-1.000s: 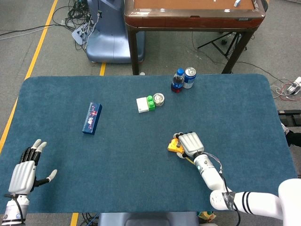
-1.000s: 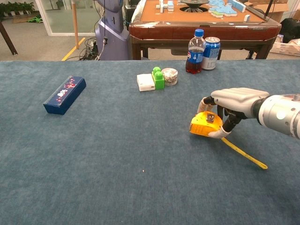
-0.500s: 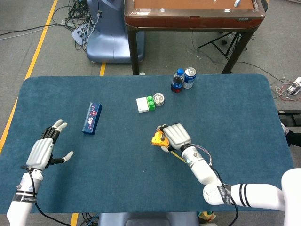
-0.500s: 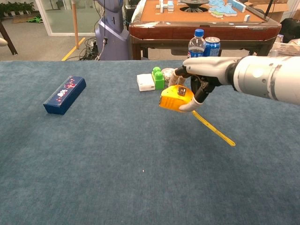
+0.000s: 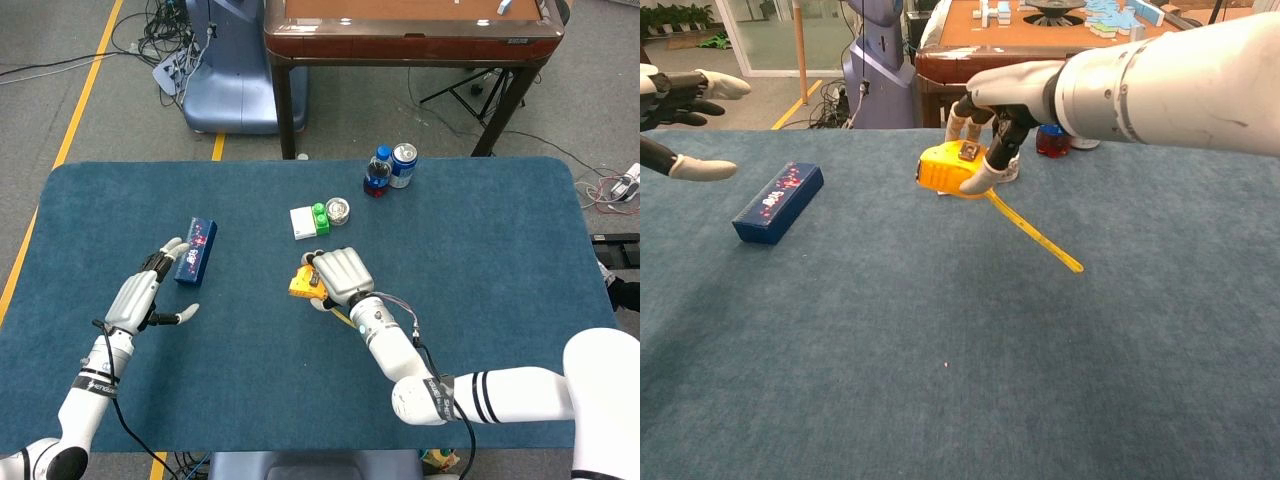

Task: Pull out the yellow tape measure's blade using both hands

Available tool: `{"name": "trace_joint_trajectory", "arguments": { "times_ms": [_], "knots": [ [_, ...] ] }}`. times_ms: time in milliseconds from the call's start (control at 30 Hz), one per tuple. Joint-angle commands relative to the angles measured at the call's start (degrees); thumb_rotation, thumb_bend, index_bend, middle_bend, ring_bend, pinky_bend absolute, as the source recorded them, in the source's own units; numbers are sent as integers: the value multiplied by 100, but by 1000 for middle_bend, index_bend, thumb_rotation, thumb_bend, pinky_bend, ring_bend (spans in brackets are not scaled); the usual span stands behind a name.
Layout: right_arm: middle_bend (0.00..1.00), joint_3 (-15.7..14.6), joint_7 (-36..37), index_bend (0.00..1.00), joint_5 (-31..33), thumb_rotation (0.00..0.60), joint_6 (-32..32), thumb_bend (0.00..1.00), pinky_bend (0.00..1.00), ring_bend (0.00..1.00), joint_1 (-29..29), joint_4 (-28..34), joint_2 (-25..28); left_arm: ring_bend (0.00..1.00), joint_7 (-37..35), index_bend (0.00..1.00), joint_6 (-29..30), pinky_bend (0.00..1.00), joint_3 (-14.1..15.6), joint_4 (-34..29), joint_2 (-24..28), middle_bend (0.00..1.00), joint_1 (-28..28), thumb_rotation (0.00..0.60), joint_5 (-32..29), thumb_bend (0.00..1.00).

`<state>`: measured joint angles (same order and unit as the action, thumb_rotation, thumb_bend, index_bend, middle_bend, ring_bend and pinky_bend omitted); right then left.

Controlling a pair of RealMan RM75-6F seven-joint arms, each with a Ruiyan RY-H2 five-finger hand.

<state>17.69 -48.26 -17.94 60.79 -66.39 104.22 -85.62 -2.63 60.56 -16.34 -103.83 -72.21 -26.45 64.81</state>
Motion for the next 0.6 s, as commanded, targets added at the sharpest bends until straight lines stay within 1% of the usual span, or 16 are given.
{"name": "trace_joint_trajectory", "arguments": {
  "times_ms": [33, 133, 433, 600],
  "knots": [
    [564, 110, 20, 533, 110, 600, 252, 792, 308, 462, -163, -82, -207, 0, 87, 27, -40, 0, -92, 104, -231, 0, -178, 600, -261, 220],
    [572, 165, 60, 542, 158, 600, 421, 792, 308, 467, -245, -163, -369, 0, 145, 3, -17, 0, -152, 172, -412, 0, -292, 600, -448, 220],
    [576, 258, 197, 544, 284, 600, 602, 792, 308, 468, -374, -455, -762, 0, 205, 0, 3, 0, -322, 400, -870, 0, -593, 600, -908, 219],
    [576, 352, 212, 544, 363, 600, 710, 792, 308, 468, -464, -644, -994, 0, 328, 0, -19, 0, -359, 529, -1081, 0, -759, 600, -1156, 219]
  ]
}}
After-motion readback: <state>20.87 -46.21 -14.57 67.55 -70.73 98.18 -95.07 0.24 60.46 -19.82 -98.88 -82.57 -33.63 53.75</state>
